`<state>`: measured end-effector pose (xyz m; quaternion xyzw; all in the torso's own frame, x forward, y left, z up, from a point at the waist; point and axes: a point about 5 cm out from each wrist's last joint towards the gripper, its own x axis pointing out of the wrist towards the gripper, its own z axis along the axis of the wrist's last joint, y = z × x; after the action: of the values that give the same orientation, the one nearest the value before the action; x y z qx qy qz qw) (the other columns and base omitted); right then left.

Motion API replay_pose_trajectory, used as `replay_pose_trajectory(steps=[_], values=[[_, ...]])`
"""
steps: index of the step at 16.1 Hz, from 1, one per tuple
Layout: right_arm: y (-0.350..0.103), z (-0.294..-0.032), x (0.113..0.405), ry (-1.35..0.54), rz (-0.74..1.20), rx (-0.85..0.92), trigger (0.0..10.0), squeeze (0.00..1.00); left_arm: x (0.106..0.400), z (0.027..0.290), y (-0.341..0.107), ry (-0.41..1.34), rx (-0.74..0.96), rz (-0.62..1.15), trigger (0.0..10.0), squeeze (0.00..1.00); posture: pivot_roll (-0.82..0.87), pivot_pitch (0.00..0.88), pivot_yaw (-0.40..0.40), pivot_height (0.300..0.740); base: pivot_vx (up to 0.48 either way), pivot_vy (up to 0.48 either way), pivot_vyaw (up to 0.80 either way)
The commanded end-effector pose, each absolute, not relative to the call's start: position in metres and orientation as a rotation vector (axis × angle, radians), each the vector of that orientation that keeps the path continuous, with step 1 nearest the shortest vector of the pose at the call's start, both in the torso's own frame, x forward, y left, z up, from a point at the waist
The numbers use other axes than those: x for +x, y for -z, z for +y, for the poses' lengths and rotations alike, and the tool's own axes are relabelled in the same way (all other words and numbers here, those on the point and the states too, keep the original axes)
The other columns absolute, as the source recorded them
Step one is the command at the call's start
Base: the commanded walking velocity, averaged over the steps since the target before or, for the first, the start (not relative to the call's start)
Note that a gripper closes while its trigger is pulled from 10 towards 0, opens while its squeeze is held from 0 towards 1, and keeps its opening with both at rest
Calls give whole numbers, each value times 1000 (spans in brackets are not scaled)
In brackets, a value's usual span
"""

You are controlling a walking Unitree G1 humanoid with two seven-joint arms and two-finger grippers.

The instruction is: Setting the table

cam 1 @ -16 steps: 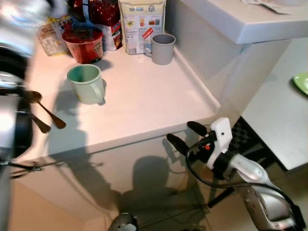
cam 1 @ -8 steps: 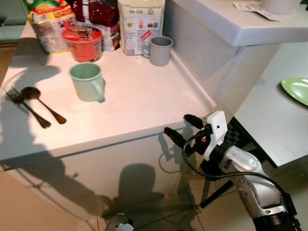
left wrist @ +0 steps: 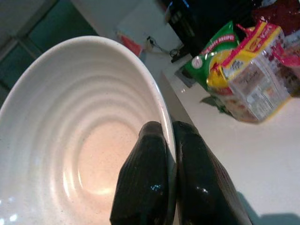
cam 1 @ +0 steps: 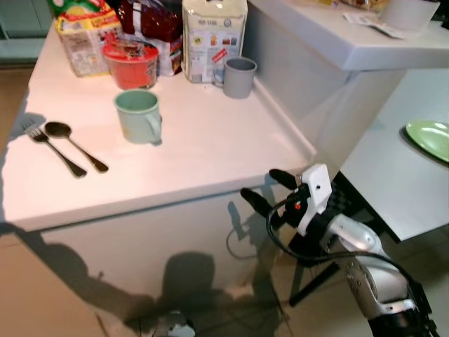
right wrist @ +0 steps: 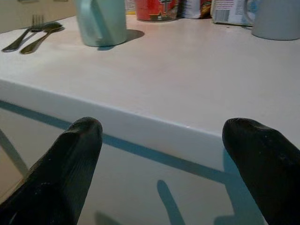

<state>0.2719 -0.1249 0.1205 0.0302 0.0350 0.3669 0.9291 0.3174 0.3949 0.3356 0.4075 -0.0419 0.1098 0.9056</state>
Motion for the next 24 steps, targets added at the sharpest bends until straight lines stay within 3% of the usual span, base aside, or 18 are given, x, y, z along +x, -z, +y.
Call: replay_pose_trajectory(steps=[1, 3, 7, 8, 9, 10, 12, 13, 14, 18, 24], values=[[-122, -130, 274, -740, 64, 49, 10000, 0, 316, 394, -336, -209, 835, -89, 0, 0, 241, 0, -59, 740, 0, 0, 0], [-120, -128, 272, -735, 67, 54, 10000, 0, 322, 382, -314, -111, 766, -25, 0, 0, 245, 0, -44, 740, 0, 0, 0], [-116, -125, 268, -724, 75, 72, 10000, 0, 332, 318, -280, 129, 663, -54, 0, 0, 233, 0, -36, 740, -446, 0, 0], [-116, -125, 267, -727, 77, 72, 10000, 0, 333, 315, -282, 123, 657, -69, 1333, 0, 229, 0, -34, 740, -480, 0, 0], [-115, -125, 266, -729, 82, 72, 10000, 0, 334, 304, -284, 147, 660, -83, 10000, 0, 223, 0, -33, 740, 0, 0, 0], [-114, -125, 265, -726, 84, 74, 10000, 0, 335, 293, -282, 184, 659, -90, 9373, 0, 216, 0, -27, 740, 0, 0, 0], [-113, -125, 262, -719, 88, 80, 10000, 0, 330, 278, -271, 208, 621, -68, 4549, 0, 209, 0, -17, 740, 0, 0, 0], [-111, -125, 260, -717, 94, 84, 10000, 0, 329, 274, -262, 218, 593, -48, 2627, 0, 207, 0, -10, 740, 0, 0, 0], [-109, -124, 258, -711, 100, 93, 10000, 0, 323, 256, -235, 275, 535, 24, 10000, 0, 205, 0, -1, 740, 0, 0, 0], [-105, -123, 247, -692, 114, 99, 10000, 0, 292, 221, -186, 340, 351, 134, 10000, 0, 192, 0, 44, 740, 0, 0, 0], [-103, -117, 239, -663, 117, 88, 10000, 0, 250, 198, -137, 251, 91, 179, 10000, 0, 174, 0, 45, 740, 0, 0, 0]])
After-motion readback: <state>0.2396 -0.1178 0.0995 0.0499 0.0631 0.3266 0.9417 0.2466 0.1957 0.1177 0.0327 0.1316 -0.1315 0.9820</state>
